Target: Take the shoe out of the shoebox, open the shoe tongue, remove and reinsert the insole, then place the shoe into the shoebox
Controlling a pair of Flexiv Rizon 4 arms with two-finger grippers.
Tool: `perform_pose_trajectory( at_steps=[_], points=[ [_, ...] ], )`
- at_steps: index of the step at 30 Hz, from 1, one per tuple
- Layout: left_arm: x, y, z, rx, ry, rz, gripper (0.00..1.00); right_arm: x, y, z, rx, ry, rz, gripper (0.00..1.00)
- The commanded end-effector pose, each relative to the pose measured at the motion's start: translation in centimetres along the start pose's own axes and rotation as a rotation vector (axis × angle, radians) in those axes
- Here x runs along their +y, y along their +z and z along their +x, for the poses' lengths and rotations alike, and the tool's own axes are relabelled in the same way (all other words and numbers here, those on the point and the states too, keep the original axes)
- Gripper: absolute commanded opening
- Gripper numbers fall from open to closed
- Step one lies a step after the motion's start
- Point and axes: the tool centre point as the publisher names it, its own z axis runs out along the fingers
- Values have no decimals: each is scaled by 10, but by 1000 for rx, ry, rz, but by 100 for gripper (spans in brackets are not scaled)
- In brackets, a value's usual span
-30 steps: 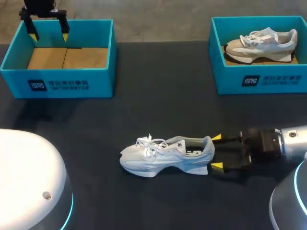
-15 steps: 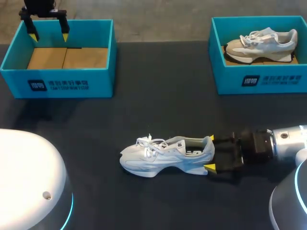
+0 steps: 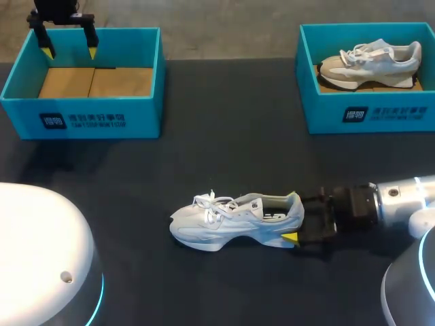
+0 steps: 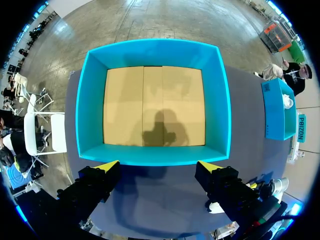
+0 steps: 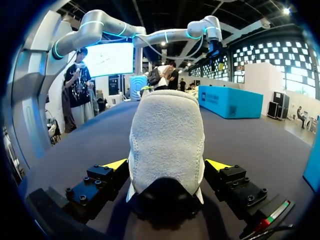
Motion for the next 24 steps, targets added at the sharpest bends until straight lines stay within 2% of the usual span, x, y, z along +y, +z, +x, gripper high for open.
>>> perform_pose_trajectory(
  at_steps=[1, 17, 19, 20, 22, 23, 24],
  points=[
    [0, 0, 0, 0, 0, 0, 100, -2, 7, -1, 3, 0, 3, 100],
    [0, 0, 0, 0, 0, 0, 100, -1, 17, 3, 23, -14, -3, 100],
    [0, 0, 0, 0, 0, 0, 100, -2, 18, 3, 26, -15, -4, 95],
    [0, 0, 0, 0, 0, 0, 100, -2, 19, 3, 27, -15, -4, 84],
    [0, 0, 0, 0, 0, 0, 100, -2, 19, 3, 29, -13, -6, 48],
    [0, 0, 0, 0, 0, 0, 100, -2, 19, 3, 28, -13, -7, 35],
    [0, 0, 0, 0, 0, 0, 100, -2, 19, 3, 28, -14, -8, 11]
  ],
)
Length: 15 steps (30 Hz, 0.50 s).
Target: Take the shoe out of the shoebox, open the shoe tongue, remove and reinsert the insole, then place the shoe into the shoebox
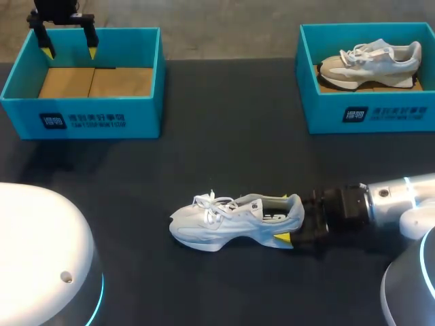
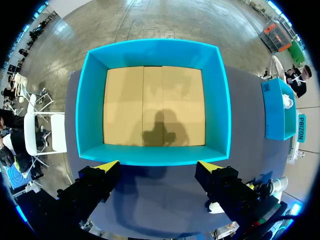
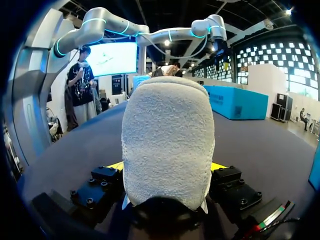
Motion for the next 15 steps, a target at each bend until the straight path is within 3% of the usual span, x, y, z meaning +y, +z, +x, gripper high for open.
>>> perform_pose_trajectory(
  at_steps=[1, 15],
  points=[
    [0, 0, 0, 0, 0, 0, 100, -2, 3, 0, -1, -2, 0, 0],
    [0, 0, 0, 0, 0, 0, 100, -2, -2, 4, 12, -11, -20, 0]
  ],
)
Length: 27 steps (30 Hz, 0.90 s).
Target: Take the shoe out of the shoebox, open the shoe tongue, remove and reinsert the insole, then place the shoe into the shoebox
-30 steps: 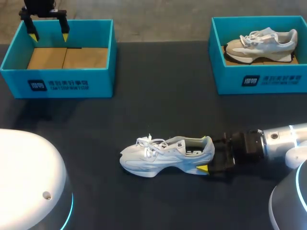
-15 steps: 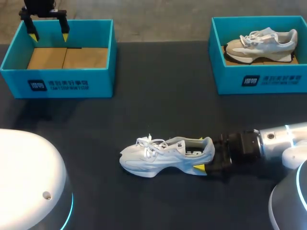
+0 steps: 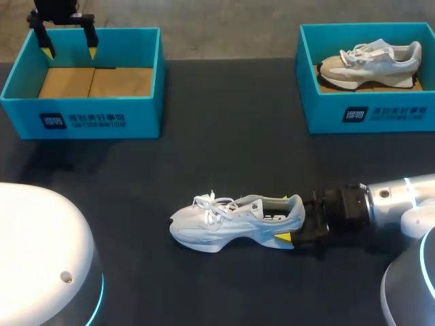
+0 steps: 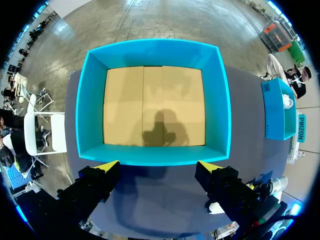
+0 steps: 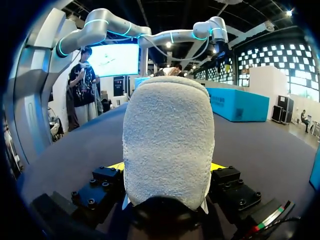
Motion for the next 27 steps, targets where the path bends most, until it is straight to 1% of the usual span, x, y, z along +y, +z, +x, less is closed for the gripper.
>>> perform_pose_trajectory(
  at_steps=[1, 8, 9, 10, 11, 13, 14, 16, 17, 20, 21, 26, 27],
  points=[
    [0, 0, 0, 0, 0, 0, 100, -2, -1, 2, 1, 0, 0, 0],
    [0, 0, 0, 0, 0, 0, 100, -2, -1, 2, 1, 0, 0, 0],
    [3, -3, 6, -1, -4, -9, 100, -2, -1, 2, 1, 0, 0, 0],
    [8, -5, 11, -1, 8, 1, 100, -2, -1, 2, 1, 0, 0, 0],
    [15, -8, 20, -8, 1, 16, 100, -2, -1, 2, 1, 0, 0, 0],
    [23, -11, 33, -12, -18, 3, 100, -2, -1, 2, 1, 0, 0, 0],
    [30, -13, 42, -16, -31, 9, 100, -2, -1, 2, 1, 0, 0, 0],
    [41, -16, 54, -19, -23, 33, 100, -2, -1, 2, 1, 0, 0, 0],
    [49, -17, 65, -36, -38, 54, 100, -2, -1, 2, 1, 0, 0, 0],
    [63, -15, 87, -59, -48, 71, 100, -2, -1, 2, 1, 0, 0, 0],
    [70, -13, 97, -65, -42, 95, 100, -2, -1, 2, 1, 0, 0, 0],
    [94, -8, 132, -45, -7, 94, 100, -2, -1, 2, 1, 0, 0, 0],
    [100, -7, 138, -44, -6, 106, 100, -2, -1, 2, 1, 0, 0, 0]
  ],
)
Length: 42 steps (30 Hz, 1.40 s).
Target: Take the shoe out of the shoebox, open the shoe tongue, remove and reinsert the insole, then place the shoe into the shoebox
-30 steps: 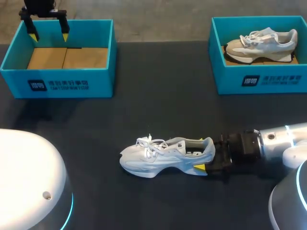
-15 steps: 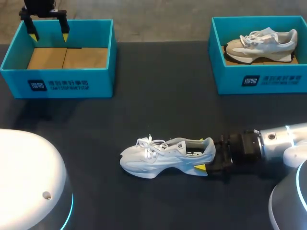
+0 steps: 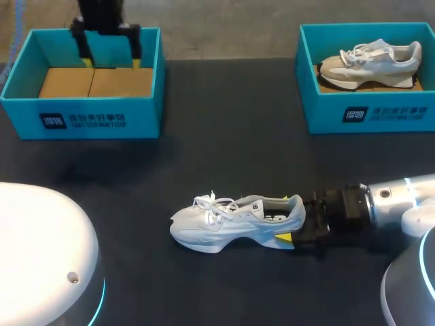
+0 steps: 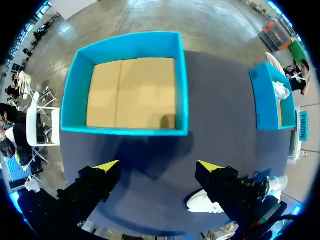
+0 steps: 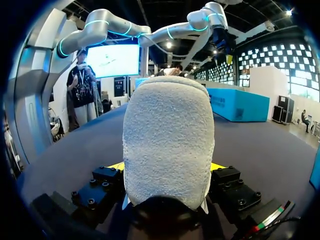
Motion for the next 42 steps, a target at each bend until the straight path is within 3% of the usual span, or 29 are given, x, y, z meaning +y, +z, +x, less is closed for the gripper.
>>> perform_pose_trajectory(
  at_steps=[1, 11, 17, 33, 42],
  points=[
    [33, 2, 22, -8, 1, 79, 100, -1, -1, 2, -3, 0, 1, 0],
    [85, 11, 70, 26, 27, 36, 100, -1, -1, 2, -3, 0, 1, 0],
    [104, 14, 105, 29, 39, 33, 100, -1, -1, 2, -3, 0, 1, 0],
    [104, 14, 105, 29, 39, 33, 100, -1, -1, 2, -3, 0, 1, 0],
    [155, -4, 151, 97, 107, -21, 100, -1, -1, 2, -3, 0, 1, 0]
  ],
)
